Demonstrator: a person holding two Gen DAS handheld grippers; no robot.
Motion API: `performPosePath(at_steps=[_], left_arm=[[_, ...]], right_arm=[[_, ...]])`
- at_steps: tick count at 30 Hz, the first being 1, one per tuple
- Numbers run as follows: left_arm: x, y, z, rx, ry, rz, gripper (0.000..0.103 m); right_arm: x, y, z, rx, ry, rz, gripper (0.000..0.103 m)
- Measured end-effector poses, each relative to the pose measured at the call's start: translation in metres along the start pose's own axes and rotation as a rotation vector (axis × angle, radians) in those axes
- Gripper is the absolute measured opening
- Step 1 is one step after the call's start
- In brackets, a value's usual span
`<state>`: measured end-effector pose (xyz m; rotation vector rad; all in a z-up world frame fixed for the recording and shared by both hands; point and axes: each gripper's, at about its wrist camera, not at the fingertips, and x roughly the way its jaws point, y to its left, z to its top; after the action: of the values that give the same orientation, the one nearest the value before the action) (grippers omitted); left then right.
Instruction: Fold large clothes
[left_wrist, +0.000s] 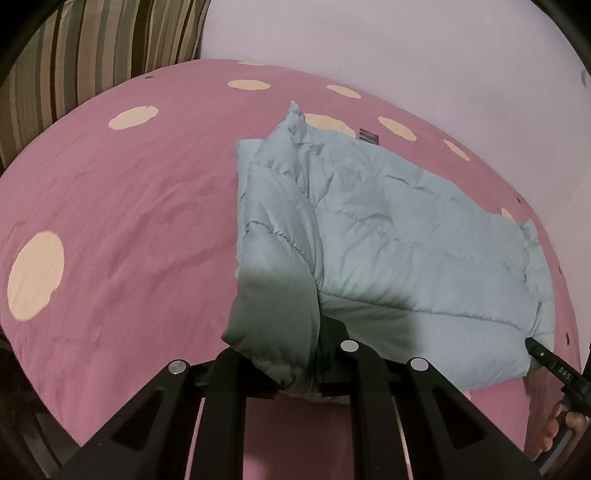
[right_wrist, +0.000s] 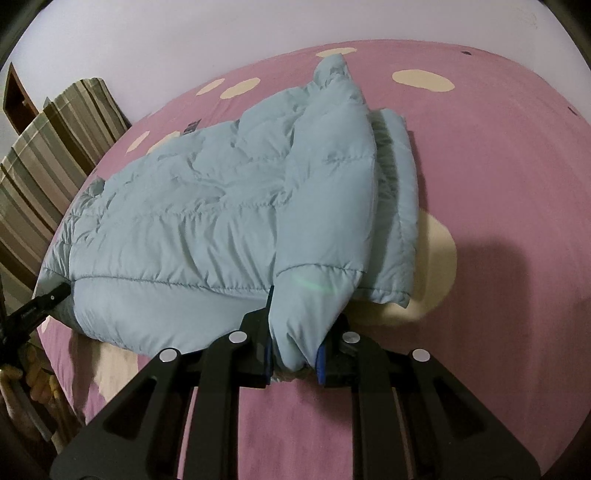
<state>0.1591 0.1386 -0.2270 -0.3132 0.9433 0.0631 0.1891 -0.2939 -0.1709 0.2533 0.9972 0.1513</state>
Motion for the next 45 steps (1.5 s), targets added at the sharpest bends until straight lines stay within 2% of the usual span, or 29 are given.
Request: performPosePath(at_steps=[7, 13, 23, 32, 38, 45], left_arm=[[0.004, 0.003, -0.008, 0.005, 0.005, 0.006, 0.014], [0.001, 0.002, -0.01, 0.022, -0.001, 0.025, 0.02], [-0.012, 0.012, -0.015, 0.008, -0.016, 0.069, 0.043], [-0.025, 0.018, -0.012, 0.022, -0.039, 0.098, 0.044], [-0.038, 0.017, -0.006, 0.042, -0.065, 0.114, 0.044], [-0.045, 0.017, 0.01, 0.05, -0.085, 0.144, 0.044]], right_arm=[[0.004, 0.0, -0.003, -0.002, -0.003, -0.008, 0.019], [0.001, -0.004, -0.005, 0.009, -0.01, -0.023, 0.029], [-0.027, -0.019, -0.009, 0.029, -0.04, -0.069, 0.035], [-0.063, -0.012, -0.003, -0.004, -0.12, -0.19, 0.035], [-0.075, 0.013, 0.001, -0.064, -0.155, -0.177, 0.035], [-0.062, 0.053, 0.011, -0.146, -0.143, -0.125, 0.035]])
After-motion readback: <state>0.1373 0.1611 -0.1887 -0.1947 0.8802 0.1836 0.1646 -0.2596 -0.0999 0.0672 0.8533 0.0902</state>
